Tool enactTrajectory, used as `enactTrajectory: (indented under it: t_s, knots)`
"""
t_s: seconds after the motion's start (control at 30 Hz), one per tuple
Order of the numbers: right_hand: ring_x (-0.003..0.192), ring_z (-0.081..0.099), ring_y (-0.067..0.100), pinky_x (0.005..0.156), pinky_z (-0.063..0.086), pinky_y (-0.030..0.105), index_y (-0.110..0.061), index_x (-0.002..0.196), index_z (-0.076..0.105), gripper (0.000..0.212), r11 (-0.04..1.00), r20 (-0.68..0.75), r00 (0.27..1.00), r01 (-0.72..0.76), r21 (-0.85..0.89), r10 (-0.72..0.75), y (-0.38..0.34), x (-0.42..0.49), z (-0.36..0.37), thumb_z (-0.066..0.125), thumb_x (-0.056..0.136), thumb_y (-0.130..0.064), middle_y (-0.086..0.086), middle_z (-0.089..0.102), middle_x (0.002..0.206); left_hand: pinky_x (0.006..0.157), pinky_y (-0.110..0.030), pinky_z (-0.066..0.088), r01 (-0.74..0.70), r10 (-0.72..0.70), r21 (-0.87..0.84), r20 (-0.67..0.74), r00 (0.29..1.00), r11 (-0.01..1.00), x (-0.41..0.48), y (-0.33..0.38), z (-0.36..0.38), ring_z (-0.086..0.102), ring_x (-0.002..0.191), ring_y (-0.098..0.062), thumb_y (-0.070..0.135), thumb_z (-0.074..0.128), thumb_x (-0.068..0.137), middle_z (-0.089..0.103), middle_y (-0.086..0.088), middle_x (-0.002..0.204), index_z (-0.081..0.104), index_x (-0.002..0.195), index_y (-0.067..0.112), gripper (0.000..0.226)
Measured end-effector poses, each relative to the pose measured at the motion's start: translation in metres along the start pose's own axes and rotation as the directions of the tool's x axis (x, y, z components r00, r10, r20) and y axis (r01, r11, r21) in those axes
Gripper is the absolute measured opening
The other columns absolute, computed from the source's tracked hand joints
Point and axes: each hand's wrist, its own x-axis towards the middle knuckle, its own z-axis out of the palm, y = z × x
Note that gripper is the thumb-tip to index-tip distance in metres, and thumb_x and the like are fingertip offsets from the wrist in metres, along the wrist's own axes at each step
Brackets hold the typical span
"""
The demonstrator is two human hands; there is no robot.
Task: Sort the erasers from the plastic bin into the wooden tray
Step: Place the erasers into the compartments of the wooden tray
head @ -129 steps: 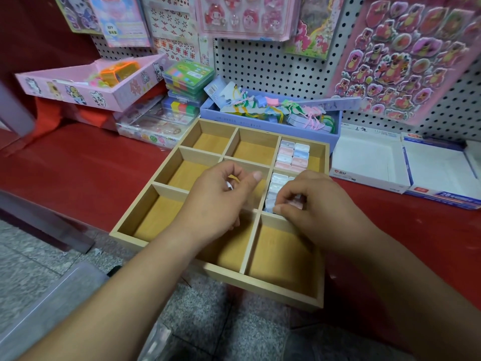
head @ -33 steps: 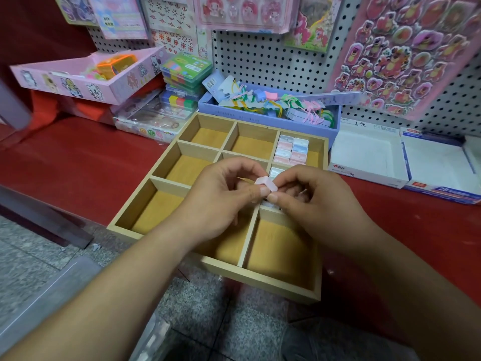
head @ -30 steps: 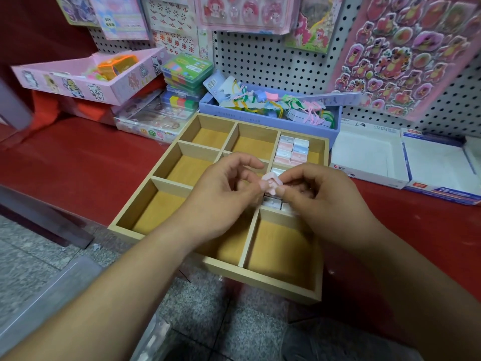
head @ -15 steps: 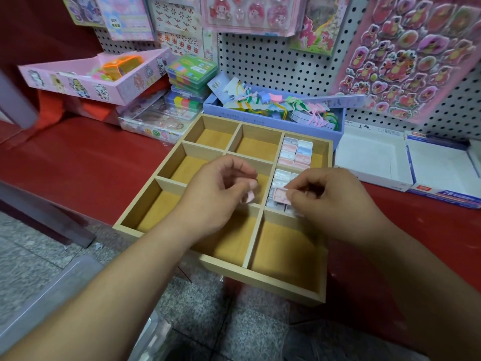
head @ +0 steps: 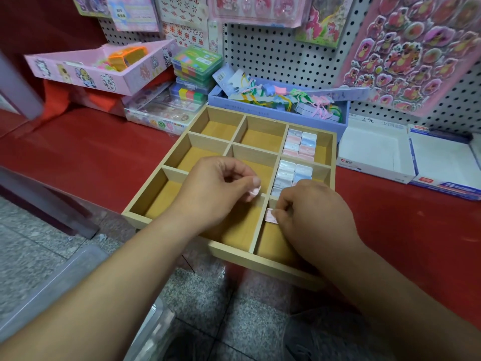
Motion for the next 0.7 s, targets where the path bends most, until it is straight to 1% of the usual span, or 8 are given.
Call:
enactTrajectory:
  t_s: [0.07,0.13,0.27,0.33,0.43,0.5,0.6,0.7]
  knots:
    - [0.089,0.055,0.017,0.073,0.048,0.031,-0.027,0.085,0.069,0.014,1.0,-0.006,1.0,0.009,-0.021,-0.009,-0.001,0.001,0.003,0.062,0.094,-0.035,-0.007,0.059,0.091,0.087,-0.046,0.058,0.032,-0.031,-0.042,0.028,0.999,0.999,-0.002,-0.001,-0.003,0.069,0.073,-0.024,0.004,0.076,0.087,0.075,-0.021,0.086,0.075,0.094,0.0,0.008]
    - [0.084,0.053,0.013,0.068,0.044,0.029,-0.027,0.083,0.068,0.015,0.999,-0.003,1.0,0.031,0.01,-0.031,0.001,0.001,0.002,0.065,0.093,-0.038,-0.009,0.057,0.086,0.089,-0.038,0.058,0.047,-0.044,-0.037,0.063,0.997,0.998,-0.004,-0.003,-0.007,0.07,0.079,-0.021,0.003,0.077,0.085,0.076,-0.02,0.091,0.074,0.1,0.004,0.015]
    - [0.072,0.048,0.003,0.06,0.035,0.021,-0.03,0.081,0.068,0.013,0.985,0.095,0.99,0.091,0.145,-0.106,0.013,0.001,-0.01,0.073,0.087,-0.041,-0.014,0.051,0.076,0.078,-0.019,0.055,0.047,-0.046,-0.004,0.132,0.99,0.999,-0.009,-0.006,-0.013,0.071,0.079,-0.009,-0.006,0.071,0.088,0.078,-0.012,0.089,0.071,0.106,0.012,0.025]
    - [0.073,0.045,0.0,0.061,0.034,0.02,-0.032,0.083,0.068,0.012,0.986,0.136,0.98,0.134,0.101,-0.147,0.016,0.004,-0.012,0.076,0.086,-0.041,-0.016,0.05,0.077,0.078,-0.021,0.054,0.029,-0.032,0.026,0.124,0.992,0.999,-0.01,-0.007,-0.015,0.07,0.079,-0.012,-0.004,0.071,0.089,0.077,-0.016,0.088,0.071,0.105,0.015,0.025]
    - [0.072,0.045,0.001,0.06,0.032,0.022,-0.031,0.078,0.062,0.02,0.987,0.13,0.981,0.131,0.09,-0.142,0.015,0.01,-0.008,0.079,0.083,-0.041,-0.014,0.05,0.076,0.079,-0.025,0.054,0.0,-0.006,0.055,0.113,0.994,0.998,-0.013,-0.005,-0.017,0.067,0.076,-0.019,0.002,0.077,0.086,0.073,-0.02,0.087,0.073,0.104,0.016,0.023]
    - [0.07,0.051,0.003,0.06,0.037,0.023,-0.031,0.077,0.063,0.022,0.974,0.096,0.986,0.112,0.198,-0.133,0.017,0.009,-0.008,0.082,0.079,-0.04,-0.013,0.055,0.075,0.078,-0.022,0.053,-0.03,0.024,0.06,0.107,0.994,0.998,-0.015,-0.005,-0.016,0.065,0.073,-0.013,0.005,0.081,0.082,0.073,-0.017,0.084,0.073,0.103,0.015,0.024]
    - [0.072,0.055,0.002,0.063,0.041,0.016,-0.032,0.088,0.067,0.025,0.893,-0.016,0.989,0.137,0.429,-0.144,0.02,0.003,-0.013,0.086,0.073,-0.039,-0.015,0.06,0.078,0.078,-0.021,0.053,-0.081,0.073,0.061,0.121,0.99,0.995,-0.015,-0.004,-0.014,0.064,0.072,-0.008,0.004,0.083,0.08,0.074,-0.013,0.082,0.075,0.098,0.015,0.023]
    - [0.075,0.057,0.006,0.064,0.042,0.017,-0.03,0.088,0.071,0.018,0.861,-0.07,0.972,0.23,0.453,-0.222,0.016,0.0,-0.011,0.085,0.077,-0.032,-0.015,0.061,0.08,0.077,-0.02,0.054,-0.117,0.109,0.061,0.133,0.985,0.991,-0.016,-0.005,-0.012,0.064,0.072,-0.007,0.003,0.084,0.079,0.074,-0.006,0.08,0.077,0.096,0.013,0.02]
